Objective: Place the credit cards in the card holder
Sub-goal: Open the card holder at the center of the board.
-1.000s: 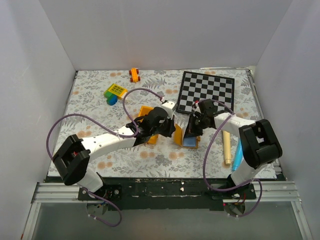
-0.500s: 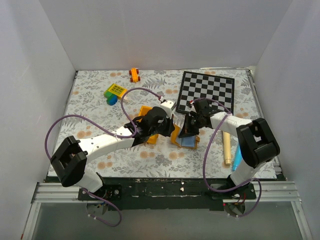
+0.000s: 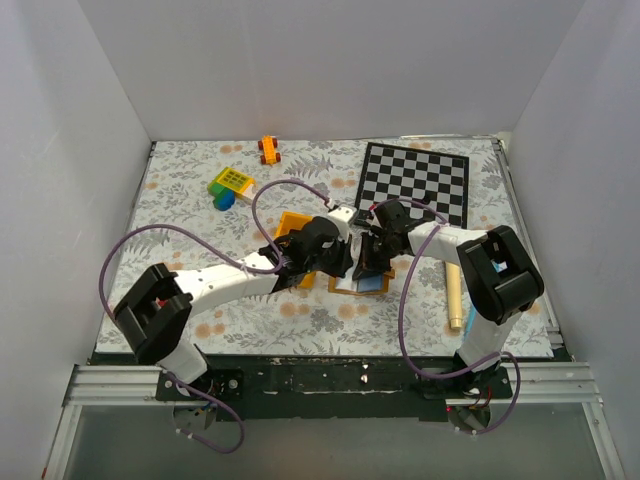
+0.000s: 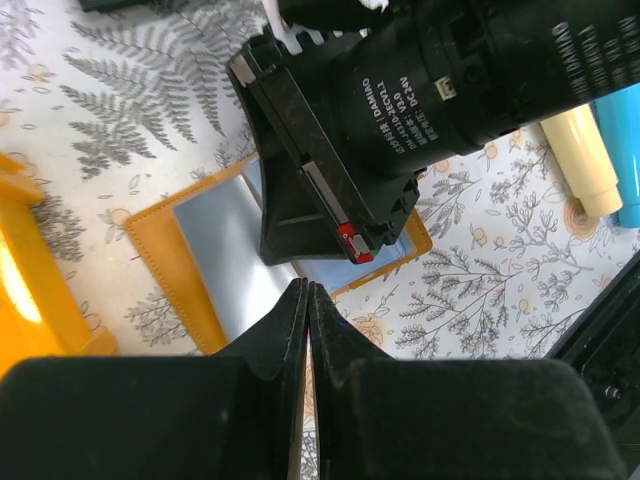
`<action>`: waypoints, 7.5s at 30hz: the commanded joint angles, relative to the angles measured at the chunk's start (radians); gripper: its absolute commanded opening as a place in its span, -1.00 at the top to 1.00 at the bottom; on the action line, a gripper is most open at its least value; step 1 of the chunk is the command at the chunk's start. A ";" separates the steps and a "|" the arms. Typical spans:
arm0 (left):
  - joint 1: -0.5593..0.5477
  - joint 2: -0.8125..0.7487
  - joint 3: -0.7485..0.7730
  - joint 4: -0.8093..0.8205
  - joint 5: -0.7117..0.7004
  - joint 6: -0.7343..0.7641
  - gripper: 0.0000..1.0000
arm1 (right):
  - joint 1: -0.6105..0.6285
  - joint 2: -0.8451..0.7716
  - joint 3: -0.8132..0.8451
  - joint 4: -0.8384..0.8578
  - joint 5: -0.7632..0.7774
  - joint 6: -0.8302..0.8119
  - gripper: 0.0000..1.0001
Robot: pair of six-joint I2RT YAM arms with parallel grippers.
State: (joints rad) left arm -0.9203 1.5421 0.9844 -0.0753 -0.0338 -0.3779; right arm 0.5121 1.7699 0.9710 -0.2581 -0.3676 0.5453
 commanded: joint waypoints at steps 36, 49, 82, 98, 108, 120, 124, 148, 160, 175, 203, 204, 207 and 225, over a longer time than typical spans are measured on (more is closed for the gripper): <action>-0.006 0.300 0.008 0.043 0.025 -0.003 1.00 | 0.003 -0.227 -0.044 -0.174 0.272 -0.068 0.97; -0.006 0.303 0.010 0.046 0.029 -0.004 1.00 | 0.002 -0.109 -0.054 -0.079 0.207 -0.047 0.97; -0.006 0.305 0.010 0.039 0.032 -0.001 1.00 | 0.000 -0.133 -0.084 0.157 -0.025 0.025 0.97; -0.006 0.311 0.020 0.042 0.034 0.002 1.00 | -0.014 -0.237 -0.081 -0.121 0.269 -0.045 0.97; -0.006 0.306 0.020 0.039 0.034 0.004 1.00 | -0.014 -0.188 -0.066 -0.138 0.334 -0.050 0.97; -0.006 0.320 0.036 0.035 0.034 0.008 1.00 | -0.014 -0.170 -0.063 -0.136 0.343 -0.065 0.97; -0.006 0.320 0.033 0.035 0.034 0.008 1.00 | -0.014 -0.135 -0.052 -0.109 0.300 -0.062 0.97; -0.006 0.299 0.031 0.002 0.029 0.008 1.00 | -0.014 -0.084 -0.078 0.106 0.062 -0.002 0.97; -0.006 0.147 0.031 -0.096 -0.023 0.014 1.00 | -0.014 -0.053 -0.080 0.132 0.056 0.001 0.97; -0.006 0.260 0.082 0.005 0.029 0.005 1.00 | -0.014 -0.061 -0.087 0.132 0.059 0.001 0.97; -0.006 0.381 0.112 0.068 0.089 -0.012 1.00 | -0.014 -0.090 -0.086 0.106 0.059 0.001 0.97; -0.006 0.389 0.108 0.068 0.091 -0.012 1.00 | -0.012 -0.107 -0.086 0.100 0.062 -0.001 0.97; -0.006 0.394 0.091 0.069 0.092 -0.015 1.00 | -0.015 -0.150 -0.084 0.071 0.073 -0.004 0.97; -0.006 0.372 0.080 0.058 0.074 -0.009 1.00 | -0.018 -0.225 -0.137 -0.047 0.263 -0.064 0.97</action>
State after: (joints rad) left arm -0.9295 1.9106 1.0775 0.0307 0.0631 -0.3958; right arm 0.4931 1.5661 0.8543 -0.2882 -0.1661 0.5079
